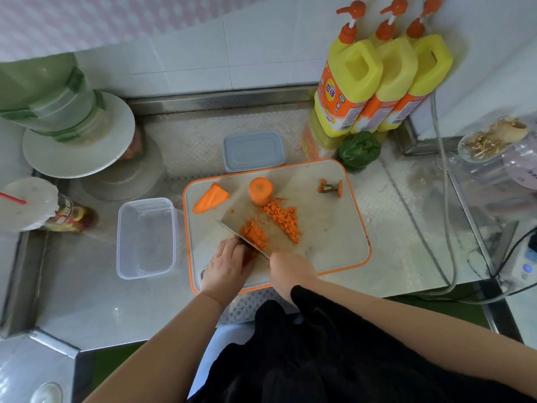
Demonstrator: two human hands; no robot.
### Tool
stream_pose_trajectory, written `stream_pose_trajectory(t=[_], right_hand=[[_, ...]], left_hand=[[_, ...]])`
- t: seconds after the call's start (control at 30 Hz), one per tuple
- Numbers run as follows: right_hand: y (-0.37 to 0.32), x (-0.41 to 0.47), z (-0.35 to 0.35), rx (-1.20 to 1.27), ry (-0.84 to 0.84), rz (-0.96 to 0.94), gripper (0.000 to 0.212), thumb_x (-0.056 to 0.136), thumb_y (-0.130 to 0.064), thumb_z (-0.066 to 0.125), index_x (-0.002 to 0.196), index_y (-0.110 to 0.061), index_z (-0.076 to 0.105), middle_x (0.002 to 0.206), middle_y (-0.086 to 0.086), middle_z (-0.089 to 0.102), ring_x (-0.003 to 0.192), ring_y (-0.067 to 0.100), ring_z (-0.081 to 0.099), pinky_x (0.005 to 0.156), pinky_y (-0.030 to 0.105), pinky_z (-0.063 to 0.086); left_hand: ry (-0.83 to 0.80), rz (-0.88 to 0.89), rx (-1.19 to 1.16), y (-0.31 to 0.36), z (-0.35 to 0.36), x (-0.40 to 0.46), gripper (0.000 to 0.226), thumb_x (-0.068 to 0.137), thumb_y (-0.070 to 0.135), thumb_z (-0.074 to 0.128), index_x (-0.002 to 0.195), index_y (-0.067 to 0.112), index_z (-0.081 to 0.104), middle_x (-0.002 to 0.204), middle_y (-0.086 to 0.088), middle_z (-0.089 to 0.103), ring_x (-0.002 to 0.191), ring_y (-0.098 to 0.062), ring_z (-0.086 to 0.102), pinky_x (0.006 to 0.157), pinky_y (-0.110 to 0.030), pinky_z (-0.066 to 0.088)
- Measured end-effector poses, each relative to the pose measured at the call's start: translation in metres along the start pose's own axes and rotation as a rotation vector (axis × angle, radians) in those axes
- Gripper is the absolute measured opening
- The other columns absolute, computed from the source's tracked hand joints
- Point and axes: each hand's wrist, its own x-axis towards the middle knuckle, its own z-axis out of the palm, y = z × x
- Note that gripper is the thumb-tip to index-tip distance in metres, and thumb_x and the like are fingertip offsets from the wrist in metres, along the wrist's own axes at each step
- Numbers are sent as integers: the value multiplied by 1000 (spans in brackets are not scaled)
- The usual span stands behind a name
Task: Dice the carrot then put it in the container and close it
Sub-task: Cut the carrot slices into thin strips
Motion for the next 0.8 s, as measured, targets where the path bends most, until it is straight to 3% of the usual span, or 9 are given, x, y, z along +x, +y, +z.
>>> stream_pose_trajectory(t=[0.1,0.2,0.27,0.47,0.63,0.8], right_hand=[[6,6,2,66,5,7,18,98,-14,41,108,-7,55,101,12,65,91,30,62,70,35,47],[12,11,-5,143,29,12,33,101,-35,39,104,-8,56,96,11,64,88,30,62,72,36,49],[15,11,-8,154,32,11,37,101,-39,38,103,-8,57,93,11,64,87,30,63,71,36,48],[18,-2,-10,68,77,-41,35,103,-36,33,102,-9,55,81,5,57,77,25,60,69,37,51],[12,-11,-7,26,60,-66,33,104,-33,31,106,-9,53,80,3,52,75,24,52,65,34,43],[4,-11,-4,-8,41,-51,23,101,-19,39,111,-7,56,96,8,63,89,28,62,67,34,44]], left_hand=[[12,7,17,2,-1,0,30,92,35,54,88,7,65,98,-4,60,93,-22,57,50,-36,54],[25,2,16,5,-2,0,25,91,33,54,86,10,65,97,-3,59,90,-23,56,48,-35,53],[26,-7,-5,7,-4,-2,27,92,33,54,87,10,66,97,-4,60,90,-24,56,50,-35,53],[21,-29,-39,4,-12,-6,33,91,39,54,93,9,67,102,-5,60,97,-23,55,64,-36,56],[-30,-31,-10,2,-10,-8,33,88,39,52,90,9,65,102,-2,57,96,-20,52,58,-37,56],[-16,1,-24,-1,-7,-5,29,88,35,54,85,7,64,98,-2,57,93,-20,51,55,-36,56]])
